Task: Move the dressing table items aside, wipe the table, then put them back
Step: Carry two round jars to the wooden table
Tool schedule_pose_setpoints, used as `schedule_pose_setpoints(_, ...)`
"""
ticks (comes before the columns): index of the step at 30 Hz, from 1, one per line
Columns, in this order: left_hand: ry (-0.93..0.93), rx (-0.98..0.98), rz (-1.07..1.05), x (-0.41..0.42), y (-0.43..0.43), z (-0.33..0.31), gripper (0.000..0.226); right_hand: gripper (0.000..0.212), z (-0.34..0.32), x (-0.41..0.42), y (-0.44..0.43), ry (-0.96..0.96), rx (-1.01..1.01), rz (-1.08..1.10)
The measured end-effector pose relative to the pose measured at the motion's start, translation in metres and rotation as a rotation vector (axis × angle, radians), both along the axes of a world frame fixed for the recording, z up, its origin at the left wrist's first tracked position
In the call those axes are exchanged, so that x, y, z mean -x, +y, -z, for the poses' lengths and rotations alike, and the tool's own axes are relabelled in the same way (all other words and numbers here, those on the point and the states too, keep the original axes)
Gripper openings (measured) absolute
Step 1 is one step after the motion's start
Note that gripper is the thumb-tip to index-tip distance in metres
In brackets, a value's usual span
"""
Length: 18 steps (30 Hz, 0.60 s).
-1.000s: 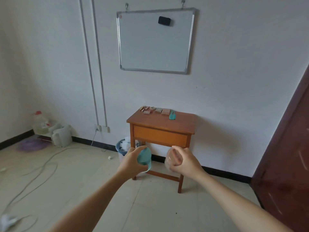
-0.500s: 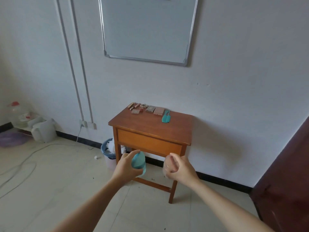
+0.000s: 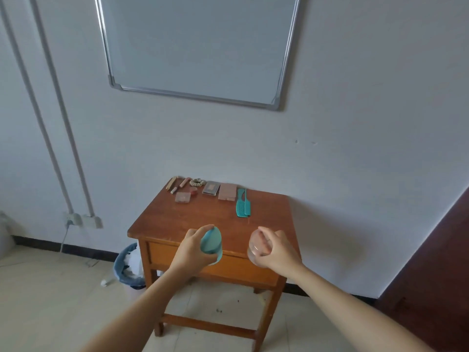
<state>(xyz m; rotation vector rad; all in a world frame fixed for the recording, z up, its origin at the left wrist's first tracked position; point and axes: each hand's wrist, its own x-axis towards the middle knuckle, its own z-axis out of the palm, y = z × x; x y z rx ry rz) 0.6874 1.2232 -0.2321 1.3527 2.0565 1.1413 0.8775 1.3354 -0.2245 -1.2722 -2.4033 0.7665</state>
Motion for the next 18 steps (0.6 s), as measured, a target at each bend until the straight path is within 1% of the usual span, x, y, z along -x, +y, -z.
schedule_pose_setpoints(3,-0.017,-0.013,0.026,0.025,0.037,0.003,0.069,0.075,0.007,0.020,0.023,0.018,0.021,0.065)
schedule_pose_setpoints(8,-0.050,0.048,0.097,0.040,0.099,0.027,0.068,0.073,0.029,0.018,0.062,-0.012,0.062,0.173)
schedule_pose_setpoints(11,-0.057,0.079,0.114,0.040,0.149,0.038,0.069,0.073,0.035,0.010,0.103,-0.012,0.094,0.234)
schedule_pose_setpoints(15,-0.038,0.111,0.180,0.038,0.221,0.050,0.069,0.072,0.047,0.015,0.167,0.012,0.107,0.243)
schedule_pose_setpoints(18,-0.036,0.134,0.154,0.042,0.283,0.059,0.069,0.072,0.062,0.029,0.224,0.050,0.117,0.246)
